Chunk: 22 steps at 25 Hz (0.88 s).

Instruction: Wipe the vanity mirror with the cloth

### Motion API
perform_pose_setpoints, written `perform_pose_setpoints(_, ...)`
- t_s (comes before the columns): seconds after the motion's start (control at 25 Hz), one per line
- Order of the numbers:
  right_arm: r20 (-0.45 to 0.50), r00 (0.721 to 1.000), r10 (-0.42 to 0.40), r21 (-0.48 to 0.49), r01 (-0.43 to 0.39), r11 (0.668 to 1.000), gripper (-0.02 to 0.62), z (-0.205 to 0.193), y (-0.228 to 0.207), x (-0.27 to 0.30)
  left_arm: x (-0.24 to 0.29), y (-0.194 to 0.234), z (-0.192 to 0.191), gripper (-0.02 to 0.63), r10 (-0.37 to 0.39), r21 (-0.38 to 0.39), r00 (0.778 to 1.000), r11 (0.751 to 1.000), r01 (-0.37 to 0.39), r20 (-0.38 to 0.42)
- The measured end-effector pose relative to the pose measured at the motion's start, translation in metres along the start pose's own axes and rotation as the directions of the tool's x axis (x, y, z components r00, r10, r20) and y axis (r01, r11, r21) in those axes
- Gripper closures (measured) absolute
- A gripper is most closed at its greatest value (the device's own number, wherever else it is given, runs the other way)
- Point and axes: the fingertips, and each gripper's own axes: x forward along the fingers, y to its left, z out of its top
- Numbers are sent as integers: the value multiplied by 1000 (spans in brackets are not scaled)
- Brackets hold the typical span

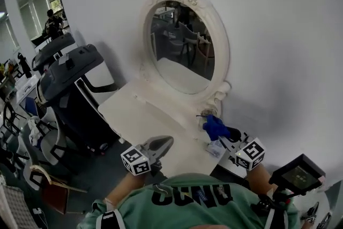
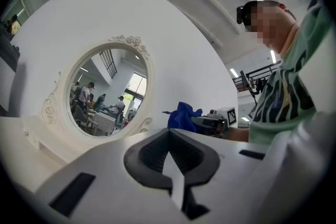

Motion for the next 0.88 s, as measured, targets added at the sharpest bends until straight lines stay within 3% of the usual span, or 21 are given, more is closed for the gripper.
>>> perform_pose_setpoints(0.2,0,999,52,-212,-51,976,523,32,-24,15,5,4,-3,600,73,-27,997,997,-72,31)
perform_pose_setpoints(0.28,-2,1000,28,-354,-27,935,523,62,-29,28,-5,2,-2,600,78,-20,996,997,-78,37)
perform_pose_setpoints(0.36,-5,1000,-28,-520,21,854,523,95,-37,61,-21,17,-1,600,88,-6,996,996,-88,27)
perform_pose_setpoints(0.4,-7,998,-67,-608,49,792,523,112,-41,81,-29,27,2,600,94,8,995,996,-94,23)
perform_pose_setpoints(0.48,3,988,-157,-777,101,621,523,150,-50,121,-45,46,11,600,107,37,994,993,-108,34)
perform_pose_setpoints(0.6,51,960,-276,-945,136,298,523,205,-64,180,-68,68,23,600,136,36,988,990,-139,80)
perform_pose_setpoints(0.68,100,934,-344,-989,130,65,523,234,-76,223,-82,79,26,600,150,24,984,988,-153,101)
perform_pose_setpoints(0.76,128,904,-408,-988,80,-131,523,255,-92,264,-91,86,24,600,158,9,981,987,-161,113)
perform_pose_setpoints(0.8,125,888,-442,-978,36,-204,523,260,-103,284,-96,88,21,600,164,4,979,986,-166,119)
perform_pose_setpoints(0.88,116,861,-495,-952,-46,-304,523,268,-123,321,-106,96,16,600,188,-8,973,982,-188,133)
